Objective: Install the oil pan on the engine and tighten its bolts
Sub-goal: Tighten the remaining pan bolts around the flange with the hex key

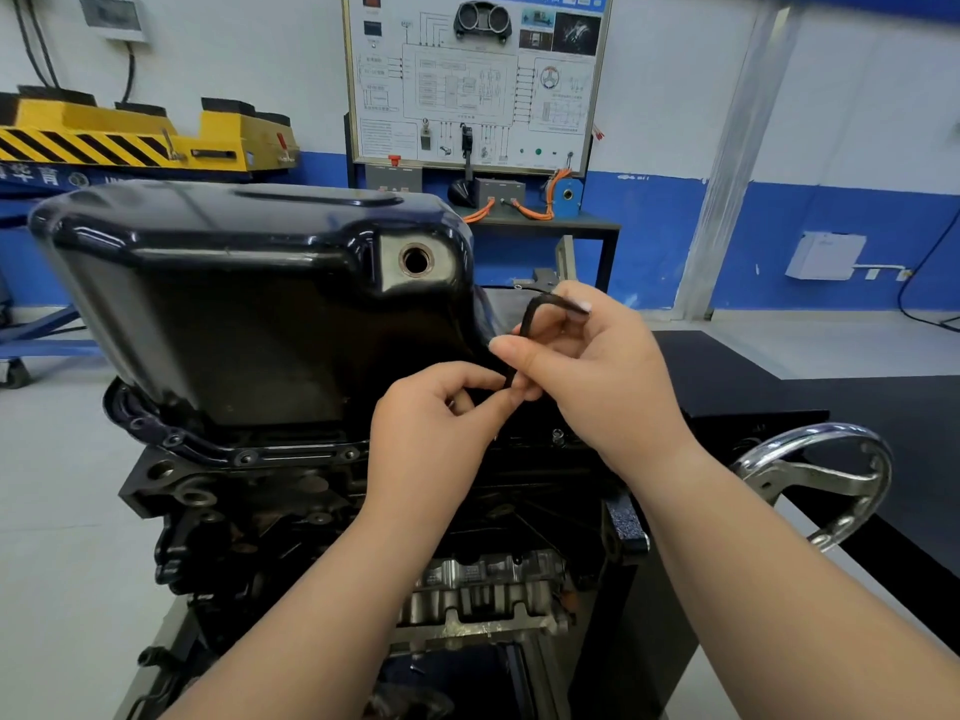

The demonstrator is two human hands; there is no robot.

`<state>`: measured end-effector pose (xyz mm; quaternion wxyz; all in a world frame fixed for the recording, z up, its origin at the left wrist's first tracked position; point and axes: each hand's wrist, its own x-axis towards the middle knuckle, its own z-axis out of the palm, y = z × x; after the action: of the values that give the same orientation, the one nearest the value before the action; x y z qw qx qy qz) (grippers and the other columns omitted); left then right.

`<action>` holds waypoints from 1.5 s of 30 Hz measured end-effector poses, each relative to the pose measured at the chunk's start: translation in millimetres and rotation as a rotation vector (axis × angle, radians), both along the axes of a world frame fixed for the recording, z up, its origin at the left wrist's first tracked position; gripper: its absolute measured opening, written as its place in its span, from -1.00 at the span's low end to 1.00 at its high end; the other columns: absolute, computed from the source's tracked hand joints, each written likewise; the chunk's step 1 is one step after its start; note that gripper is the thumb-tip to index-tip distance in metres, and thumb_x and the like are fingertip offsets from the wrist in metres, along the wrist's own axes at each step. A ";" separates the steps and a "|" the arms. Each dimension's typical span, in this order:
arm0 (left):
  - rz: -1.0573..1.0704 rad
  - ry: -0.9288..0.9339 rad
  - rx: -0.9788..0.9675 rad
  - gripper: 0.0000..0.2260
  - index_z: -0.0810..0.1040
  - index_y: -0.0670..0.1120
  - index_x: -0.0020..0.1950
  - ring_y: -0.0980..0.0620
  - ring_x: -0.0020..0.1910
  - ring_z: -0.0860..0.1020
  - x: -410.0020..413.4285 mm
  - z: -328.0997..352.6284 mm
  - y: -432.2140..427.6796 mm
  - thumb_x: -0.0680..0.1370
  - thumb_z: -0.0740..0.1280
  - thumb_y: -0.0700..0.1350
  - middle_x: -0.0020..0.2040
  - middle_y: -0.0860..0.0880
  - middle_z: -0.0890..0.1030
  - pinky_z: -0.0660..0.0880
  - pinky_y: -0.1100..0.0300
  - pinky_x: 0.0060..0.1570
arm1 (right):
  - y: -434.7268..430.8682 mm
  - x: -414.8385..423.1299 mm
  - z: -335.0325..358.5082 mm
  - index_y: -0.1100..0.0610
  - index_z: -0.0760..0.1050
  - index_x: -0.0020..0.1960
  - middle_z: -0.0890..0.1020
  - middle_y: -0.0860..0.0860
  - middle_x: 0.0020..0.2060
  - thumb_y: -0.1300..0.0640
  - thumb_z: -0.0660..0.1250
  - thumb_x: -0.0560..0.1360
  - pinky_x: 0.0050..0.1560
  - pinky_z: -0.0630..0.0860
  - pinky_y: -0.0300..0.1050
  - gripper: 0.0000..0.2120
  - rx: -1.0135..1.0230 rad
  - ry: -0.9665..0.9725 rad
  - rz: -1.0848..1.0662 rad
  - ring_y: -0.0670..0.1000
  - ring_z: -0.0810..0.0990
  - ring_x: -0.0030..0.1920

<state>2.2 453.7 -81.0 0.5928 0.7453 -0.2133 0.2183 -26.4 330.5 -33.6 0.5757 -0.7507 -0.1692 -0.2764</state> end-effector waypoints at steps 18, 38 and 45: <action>-0.003 -0.047 0.059 -0.89 0.57 0.19 -0.29 0.23 -0.53 0.38 -0.3 4.0 3.8 0.40 0.44 -0.01 -0.55 0.12 0.42 0.30 0.45 -0.47 | 3.0 -2.0 -2.8 0.09 0.46 -0.18 0.57 -0.01 -0.43 0.29 0.39 0.45 -0.37 0.51 -0.30 -0.84 -0.006 0.012 -0.005 -0.11 0.57 -0.44; 0.000 -0.070 0.109 -0.92 0.59 0.05 -0.28 0.19 -0.50 0.37 1.4 0.8 2.1 0.42 0.43 -0.03 -0.53 0.09 0.40 0.35 0.37 -0.43 | 3.0 -5.1 -3.1 0.06 0.49 -0.23 0.57 -0.11 -0.37 0.19 0.44 0.41 -0.32 0.52 -0.22 -0.86 -0.101 0.003 -0.080 0.07 0.48 -0.40; -0.028 -0.042 0.145 -0.87 0.56 0.18 -0.26 0.22 -0.49 0.40 2.7 2.2 5.3 0.45 0.40 -0.04 -0.52 0.15 0.45 0.36 0.39 -0.43 | -1.7 -9.2 -0.1 0.16 0.58 0.04 0.67 -0.01 -0.17 0.35 0.26 0.53 -0.28 0.46 -0.48 -0.81 -0.139 0.044 0.086 -0.30 0.60 -0.34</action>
<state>4.8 458.9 -78.8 0.5358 0.7783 -0.2515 0.2096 -35.6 328.8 -33.7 0.5370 -0.7868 -0.2075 -0.2223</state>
